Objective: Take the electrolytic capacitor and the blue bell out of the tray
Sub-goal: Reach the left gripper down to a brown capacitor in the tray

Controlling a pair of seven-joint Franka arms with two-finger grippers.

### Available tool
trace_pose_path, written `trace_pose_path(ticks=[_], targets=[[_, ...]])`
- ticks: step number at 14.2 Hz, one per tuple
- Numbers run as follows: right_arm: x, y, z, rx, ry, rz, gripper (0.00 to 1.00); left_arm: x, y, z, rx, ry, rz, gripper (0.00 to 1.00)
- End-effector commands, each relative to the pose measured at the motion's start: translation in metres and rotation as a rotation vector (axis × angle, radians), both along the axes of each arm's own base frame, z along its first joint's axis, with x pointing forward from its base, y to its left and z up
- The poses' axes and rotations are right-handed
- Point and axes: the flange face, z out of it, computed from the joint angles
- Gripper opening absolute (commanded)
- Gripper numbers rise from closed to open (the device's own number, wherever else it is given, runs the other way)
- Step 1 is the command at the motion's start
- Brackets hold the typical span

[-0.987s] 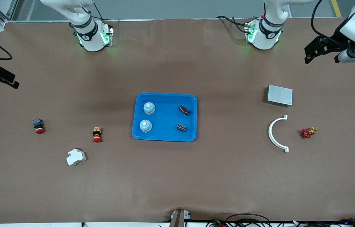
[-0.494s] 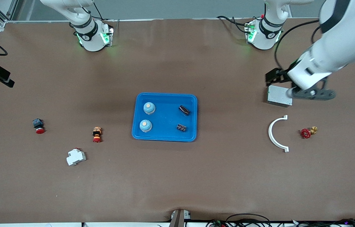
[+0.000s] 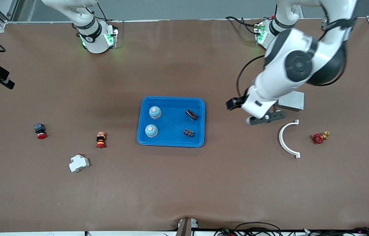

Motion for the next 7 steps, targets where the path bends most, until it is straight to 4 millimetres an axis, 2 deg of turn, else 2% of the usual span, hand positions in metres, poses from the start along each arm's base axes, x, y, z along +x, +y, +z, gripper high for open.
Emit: trace_pose_path(ticks=[1,3,4,5,7], targets=[[-0.006,0.027,0.013,0.077,0.010,0.045,1.00,0.007,-0.047,-0.060,-0.022,0.003,0.180,0.99],[-0.012,0.041,0.014,0.104,0.048,0.073,1.00,0.006,-0.071,-0.099,-0.036,0.000,0.267,0.93],[-0.015,0.066,0.016,0.128,0.059,0.097,1.00,-0.001,-0.085,-0.117,-0.032,0.015,0.286,0.88],[-0.018,0.088,0.015,0.131,0.085,0.043,1.00,-0.009,-0.098,-0.137,-0.024,0.035,0.294,0.86],[-0.028,0.144,0.010,0.124,0.148,-0.096,1.00,-0.018,-0.113,-0.163,-0.024,0.046,0.347,0.83]])
